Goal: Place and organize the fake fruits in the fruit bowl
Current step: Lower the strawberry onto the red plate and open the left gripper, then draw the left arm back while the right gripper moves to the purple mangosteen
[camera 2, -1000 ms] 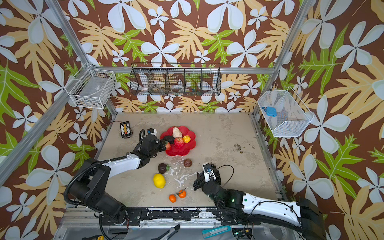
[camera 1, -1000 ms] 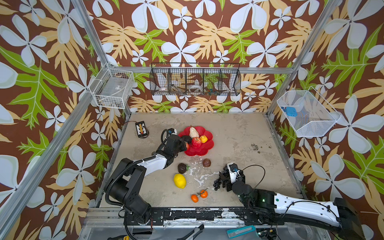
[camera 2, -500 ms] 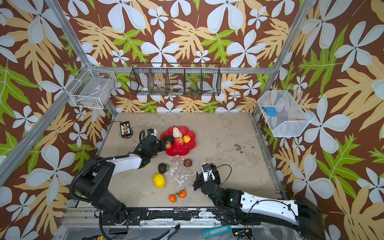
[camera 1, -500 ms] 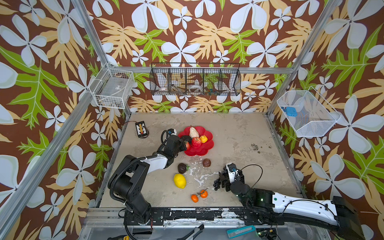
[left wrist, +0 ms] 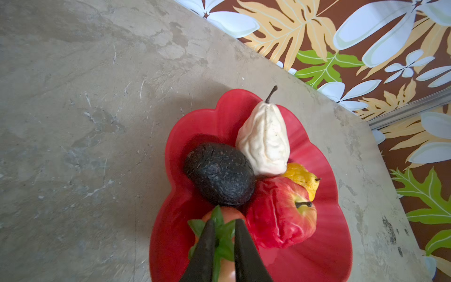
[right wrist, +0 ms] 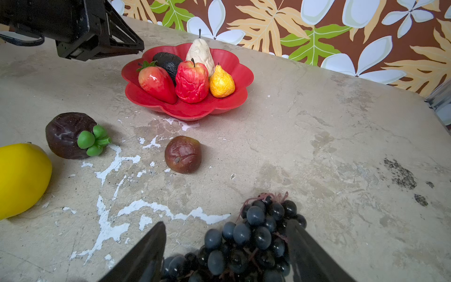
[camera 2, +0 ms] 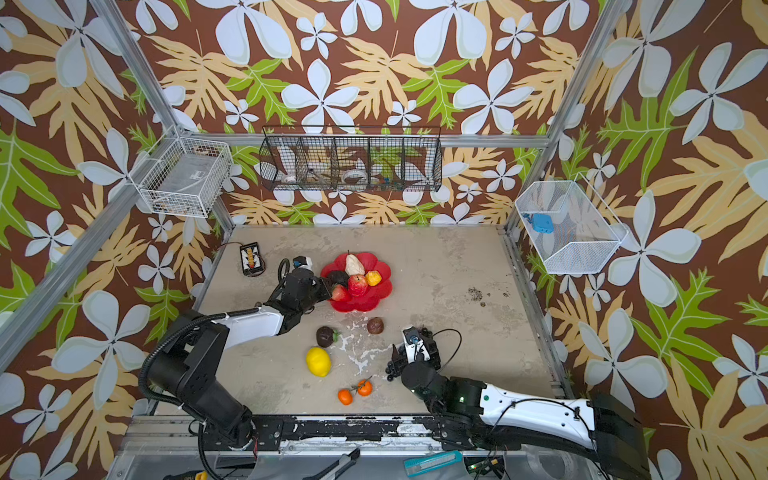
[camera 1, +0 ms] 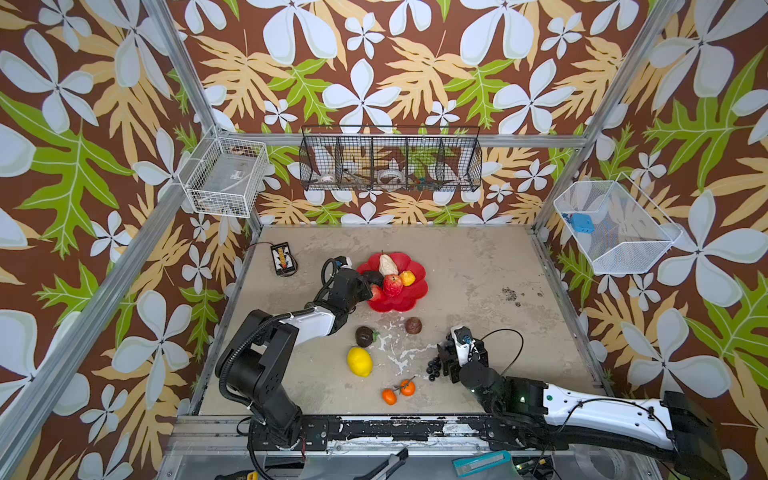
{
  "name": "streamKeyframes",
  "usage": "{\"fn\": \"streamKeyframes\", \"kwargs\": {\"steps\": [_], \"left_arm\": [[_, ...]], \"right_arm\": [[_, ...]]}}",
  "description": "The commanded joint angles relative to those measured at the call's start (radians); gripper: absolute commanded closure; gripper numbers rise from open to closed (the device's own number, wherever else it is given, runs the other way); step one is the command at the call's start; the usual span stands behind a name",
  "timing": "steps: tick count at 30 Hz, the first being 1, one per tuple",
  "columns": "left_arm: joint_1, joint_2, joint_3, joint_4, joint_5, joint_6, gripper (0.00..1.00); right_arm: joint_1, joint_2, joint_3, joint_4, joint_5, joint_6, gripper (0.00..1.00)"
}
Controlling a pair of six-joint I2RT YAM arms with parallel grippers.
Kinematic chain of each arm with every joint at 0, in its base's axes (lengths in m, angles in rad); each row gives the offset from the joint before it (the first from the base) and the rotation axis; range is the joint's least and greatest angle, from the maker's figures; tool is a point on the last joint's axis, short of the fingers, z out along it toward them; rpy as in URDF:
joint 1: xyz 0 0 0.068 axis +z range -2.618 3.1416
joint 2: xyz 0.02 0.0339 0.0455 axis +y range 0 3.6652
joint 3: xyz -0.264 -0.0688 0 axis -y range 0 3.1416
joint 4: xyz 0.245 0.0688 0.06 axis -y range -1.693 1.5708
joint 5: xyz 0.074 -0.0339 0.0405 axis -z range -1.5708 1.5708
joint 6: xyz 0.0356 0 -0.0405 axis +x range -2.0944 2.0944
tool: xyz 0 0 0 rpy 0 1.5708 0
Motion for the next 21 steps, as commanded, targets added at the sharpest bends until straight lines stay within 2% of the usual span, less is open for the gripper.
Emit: {"fn": "streamKeyframes", "kwargs": {"steps": [1, 5, 9, 12, 15, 18, 21], "left_arm": [[0.002, -0.036, 0.009, -0.027, -0.012, 0.005, 0.8], [0.002, -0.141, -0.036, -0.043, 0.011, 0.001, 0.73], [0.002, -0.281, -0.128, -0.053, 0.097, -0.005, 0.67], [0.002, -0.418, -0.237, -0.062, 0.137, -0.015, 0.65], [0.002, -0.59, -0.364, -0.088, 0.123, -0.015, 0.61], [0.001, -0.761, -0.471, -0.131, 0.091, -0.016, 0.51], [0.001, -0.833, -0.519, -0.173, 0.079, -0.003, 0.42]], "right_arm": [[0.0, 0.005, 0.008, 0.019, 0.02, 0.001, 0.23], [-0.001, 0.02, 0.018, 0.016, 0.005, -0.003, 0.23], [-0.002, 0.034, 0.052, -0.037, -0.025, 0.031, 0.22], [-0.005, 0.057, 0.098, -0.085, -0.116, 0.061, 0.22], [-0.008, 0.101, 0.144, -0.113, -0.22, 0.071, 0.22], [-0.029, 0.167, 0.205, -0.137, -0.325, 0.08, 0.23], [-0.043, 0.246, 0.272, -0.148, -0.39, 0.093, 0.24]]}}
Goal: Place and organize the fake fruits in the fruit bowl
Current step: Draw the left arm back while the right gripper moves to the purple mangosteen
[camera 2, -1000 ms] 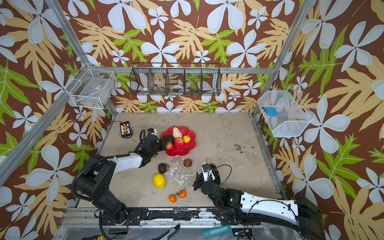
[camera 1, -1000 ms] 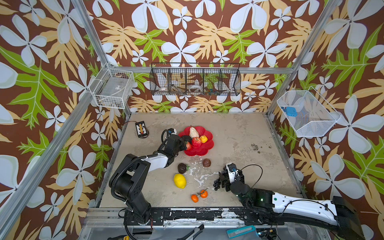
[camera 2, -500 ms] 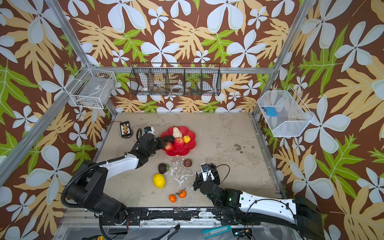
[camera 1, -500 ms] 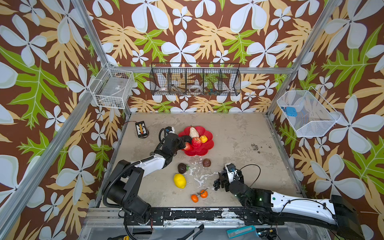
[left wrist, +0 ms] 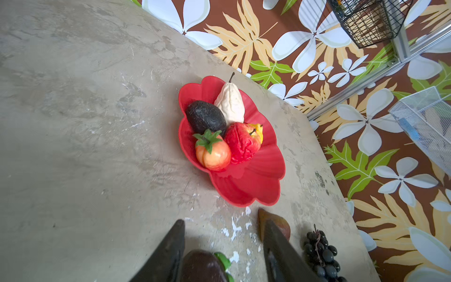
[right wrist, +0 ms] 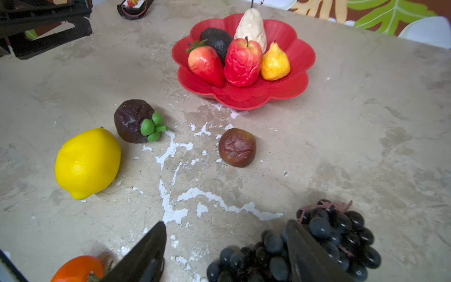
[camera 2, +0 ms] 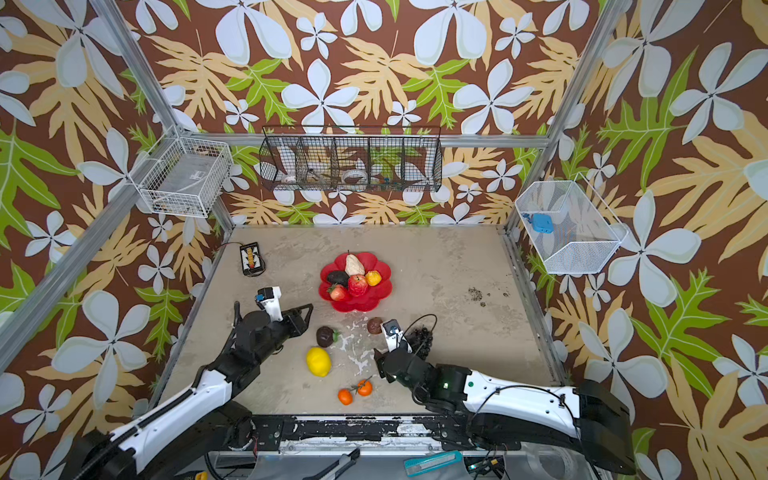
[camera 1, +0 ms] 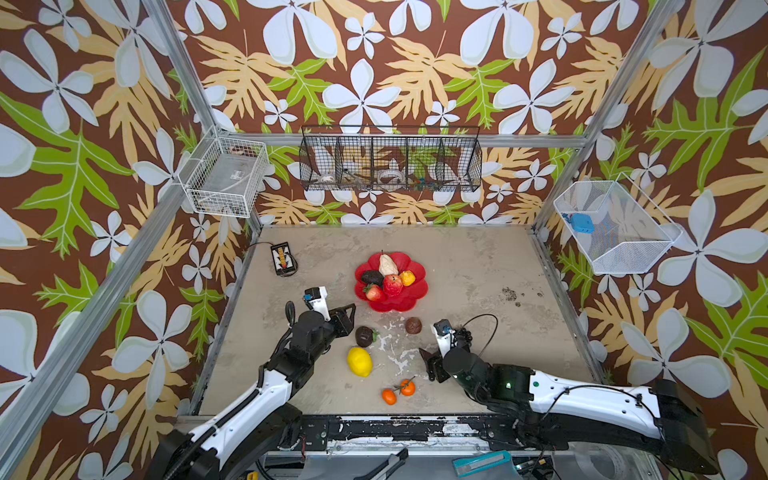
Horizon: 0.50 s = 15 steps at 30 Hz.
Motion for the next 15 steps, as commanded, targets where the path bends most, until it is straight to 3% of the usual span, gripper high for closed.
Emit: {"fn": "streamKeyframes", "kwargs": {"steps": [1, 7, 15], "left_arm": [[0.0, -0.036, -0.029, -0.048, -0.008, 0.013, 0.4], [0.0, 0.086, 0.009, -0.027, 0.145, 0.009, 0.36], [-0.034, 0.195, 0.01, -0.032, 0.188, -0.006, 0.33]], "right_arm": [[-0.01, 0.066, 0.064, -0.027, -0.117, 0.033, 0.25], [-0.046, 0.224, 0.195, -0.011, -0.22, 0.086, 0.29], [-0.095, 0.347, 0.24, 0.049, -0.298, 0.246, 0.36]]}}
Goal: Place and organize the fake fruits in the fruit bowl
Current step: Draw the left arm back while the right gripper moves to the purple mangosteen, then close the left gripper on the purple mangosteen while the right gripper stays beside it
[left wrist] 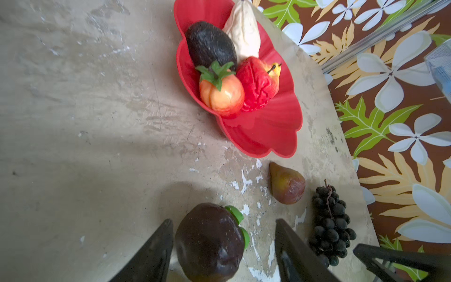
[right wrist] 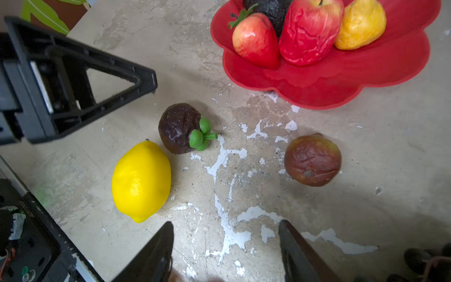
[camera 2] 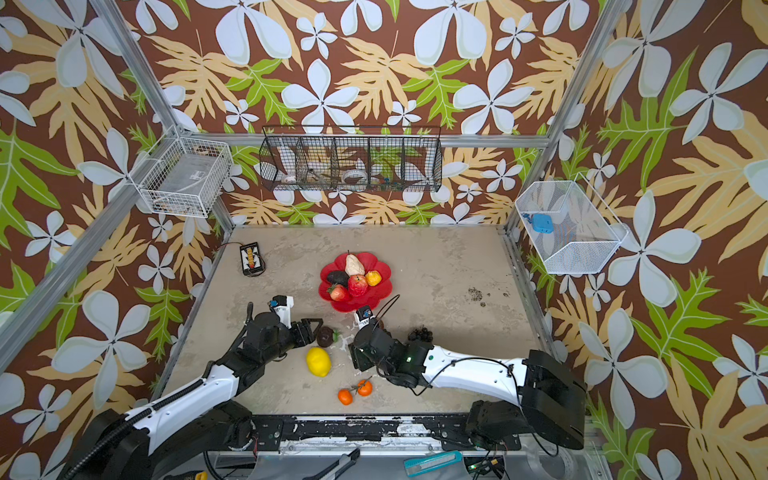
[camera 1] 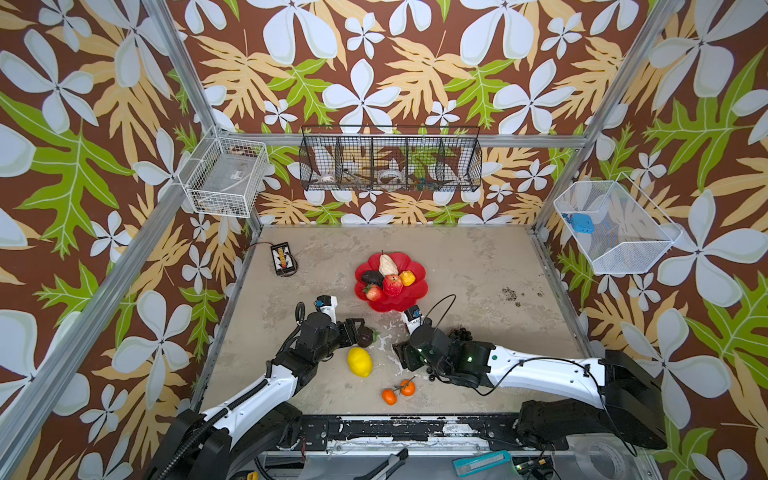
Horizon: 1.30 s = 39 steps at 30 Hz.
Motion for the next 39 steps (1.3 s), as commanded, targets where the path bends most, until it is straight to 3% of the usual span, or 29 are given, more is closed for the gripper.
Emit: {"fn": "streamKeyframes", "kwargs": {"steps": [1, 12, 21, 26, 39], "left_arm": [[-0.024, 0.043, 0.0, 0.009, 0.029, -0.001, 0.33], [-0.038, 0.097, -0.047, 0.066, 0.0, -0.008, 0.44], [-0.038, 0.067, -0.089, 0.087, -0.023, -0.007, 0.48], [-0.038, 0.051, -0.104, 0.094, -0.039, -0.01, 0.5], [-0.038, 0.051, -0.097, 0.1, -0.036, -0.011, 0.51]], "right_arm": [[-0.029, 0.024, -0.007, 0.072, -0.075, 0.124, 0.37], [-0.113, 0.193, 0.035, 0.251, -0.247, 0.202, 0.46], [-0.122, 0.344, 0.134, 0.285, -0.293, 0.206, 0.55], [-0.139, 0.37, 0.116, 0.342, -0.312, 0.232, 0.62], [-0.178, 0.438, 0.103, 0.465, -0.393, 0.202, 0.69]]}}
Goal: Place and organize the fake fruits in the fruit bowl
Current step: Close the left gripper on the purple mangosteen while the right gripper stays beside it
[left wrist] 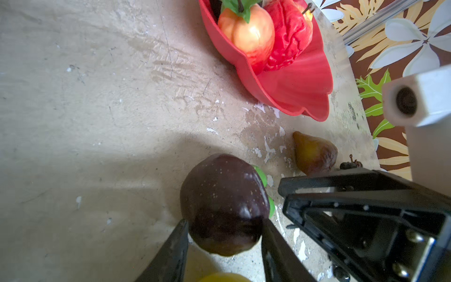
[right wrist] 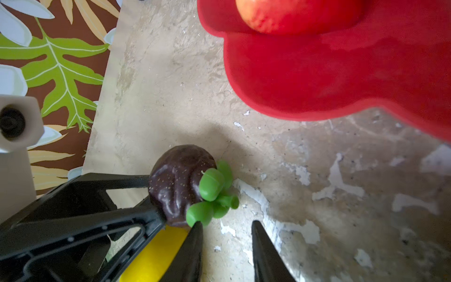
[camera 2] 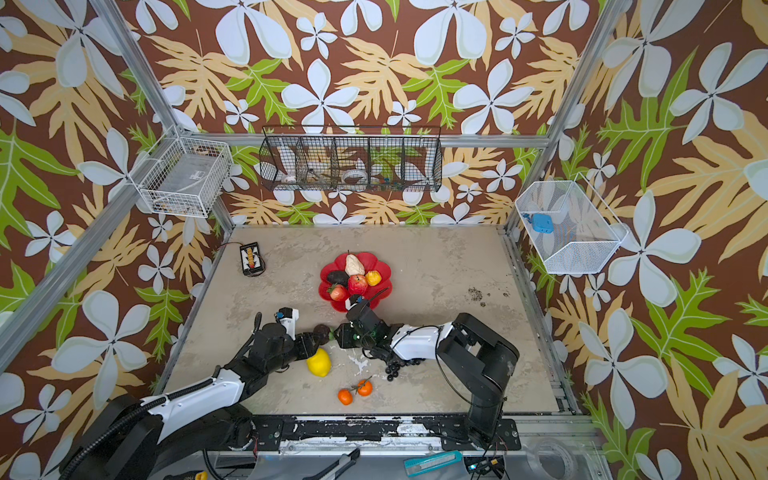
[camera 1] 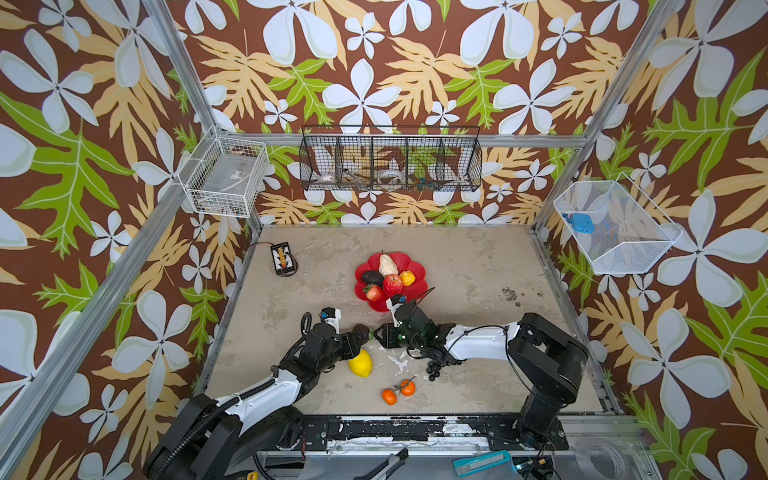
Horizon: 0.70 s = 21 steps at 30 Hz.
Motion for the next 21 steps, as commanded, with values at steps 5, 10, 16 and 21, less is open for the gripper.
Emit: {"fn": "streamKeyframes", "kwargs": {"steps": [5, 10, 16, 21], "left_arm": [[-0.001, 0.001, 0.008, 0.001, -0.01, -0.007, 0.51], [-0.001, 0.003, 0.006, 0.001, -0.011, -0.006, 0.51], [-0.001, 0.004, 0.008, 0.002, -0.011, -0.007, 0.51], [-0.001, 0.009, 0.009, 0.005, -0.009, -0.007, 0.51]], "right_arm": [[-0.014, 0.025, -0.022, 0.115, -0.04, -0.019, 0.71], [-0.02, 0.046, -0.013, 0.135, -0.067, -0.033, 0.72], [-0.026, 0.072, -0.004, 0.144, -0.082, -0.036, 0.76], [-0.031, 0.085, -0.005, 0.167, -0.095, -0.036, 0.79]]}}
